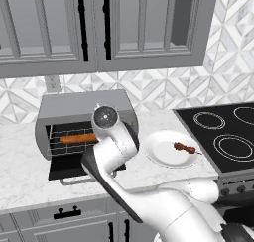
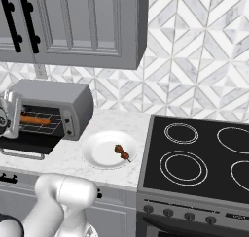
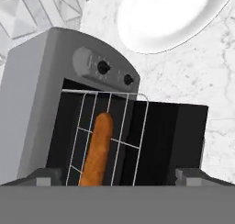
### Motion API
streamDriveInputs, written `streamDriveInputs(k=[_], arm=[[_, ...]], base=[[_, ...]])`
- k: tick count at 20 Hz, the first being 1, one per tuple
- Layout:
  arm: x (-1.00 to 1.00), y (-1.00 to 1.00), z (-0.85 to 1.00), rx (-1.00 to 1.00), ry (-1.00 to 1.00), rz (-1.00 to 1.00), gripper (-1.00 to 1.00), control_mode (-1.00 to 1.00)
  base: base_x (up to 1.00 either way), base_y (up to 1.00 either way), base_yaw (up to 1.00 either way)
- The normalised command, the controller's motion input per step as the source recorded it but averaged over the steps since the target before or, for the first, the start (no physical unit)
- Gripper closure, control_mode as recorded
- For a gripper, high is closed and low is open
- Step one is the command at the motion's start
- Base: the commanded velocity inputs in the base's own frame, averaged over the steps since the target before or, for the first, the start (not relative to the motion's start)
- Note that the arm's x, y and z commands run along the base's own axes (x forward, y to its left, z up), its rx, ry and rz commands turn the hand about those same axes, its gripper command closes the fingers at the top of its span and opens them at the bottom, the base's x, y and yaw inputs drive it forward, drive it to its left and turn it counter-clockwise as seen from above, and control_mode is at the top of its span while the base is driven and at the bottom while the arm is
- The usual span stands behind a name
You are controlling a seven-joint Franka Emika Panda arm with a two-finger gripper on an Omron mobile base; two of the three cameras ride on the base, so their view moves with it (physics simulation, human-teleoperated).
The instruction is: Pick up the kebab skewer and baguette bread, and place them inside the toaster oven. Close the toaster oven door and start by setting the timer.
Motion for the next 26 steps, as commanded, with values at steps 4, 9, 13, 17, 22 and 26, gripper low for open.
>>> streamDriveInputs(k=[4,9,13,17,22,26], arm=[[-0.76,-1.00,0.24,-0.25,0.30,0.07,-1.00,-1.00],[-0.50,-1.00,0.02,-0.29,0.21,0.13,-1.00,-1.00],[-0.17,-1.00,0.02,-0.28,0.11,0.16,-1.00,-1.00],[0.01,-0.99,0.02,-0.33,0.17,0.24,-1.00,-1.00],[0.03,-0.94,0.00,-0.40,0.23,0.33,-1.00,-1.00],[0.16,-0.84,0.00,-0.38,0.30,0.35,-1.00,-1.00]], base=[[0.00,0.00,0.00],[0.00,0.00,0.00],[0.00,0.00,0.00],[0.00,0.00,0.00],[0.00,0.00,0.00],[0.00,0.00,0.00]])
